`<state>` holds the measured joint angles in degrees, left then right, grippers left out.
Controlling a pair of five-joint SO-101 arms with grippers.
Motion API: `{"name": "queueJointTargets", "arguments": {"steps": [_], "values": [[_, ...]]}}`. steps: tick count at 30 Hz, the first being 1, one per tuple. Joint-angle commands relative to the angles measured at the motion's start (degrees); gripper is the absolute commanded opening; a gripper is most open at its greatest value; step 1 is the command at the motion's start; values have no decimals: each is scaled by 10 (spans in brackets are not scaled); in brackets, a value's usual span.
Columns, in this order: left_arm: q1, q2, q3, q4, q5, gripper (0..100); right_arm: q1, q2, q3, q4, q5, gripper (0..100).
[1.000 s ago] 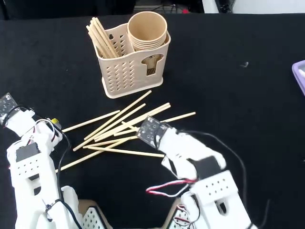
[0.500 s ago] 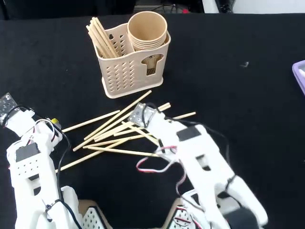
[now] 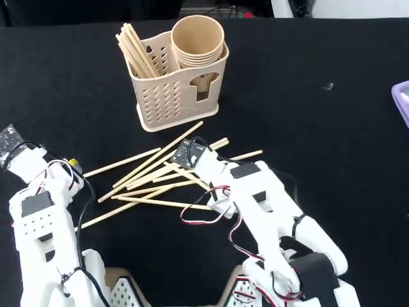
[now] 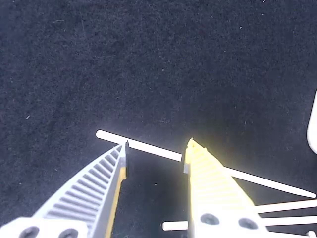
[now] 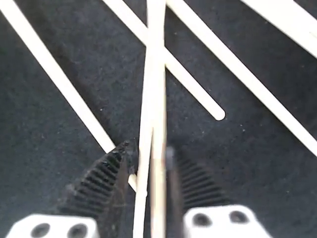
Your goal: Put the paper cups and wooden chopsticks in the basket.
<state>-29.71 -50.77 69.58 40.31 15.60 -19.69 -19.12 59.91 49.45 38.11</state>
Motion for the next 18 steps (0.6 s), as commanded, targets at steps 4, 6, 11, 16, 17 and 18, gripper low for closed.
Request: {"name": "queueJointTargets", "arguments": {"steps": [4,6,11,16,17,18], "values": [[6,-14,-2,-11,-7,198,22,1,-51,-3,0,11],[6,-14,-2,-11,-7,198,40,1,-65,-3,1,11],[6,-14,-2,-11,-7,198,57,-2,-101,43,33,11],[6,-14,-2,-11,-7,198,53,-90,-135,122,39,11],[6,-14,-2,-11,-7,198,53,-120,-142,140,38,11],[6,-14,-2,-11,-7,198,53,-153,-149,156,38,11]]}}
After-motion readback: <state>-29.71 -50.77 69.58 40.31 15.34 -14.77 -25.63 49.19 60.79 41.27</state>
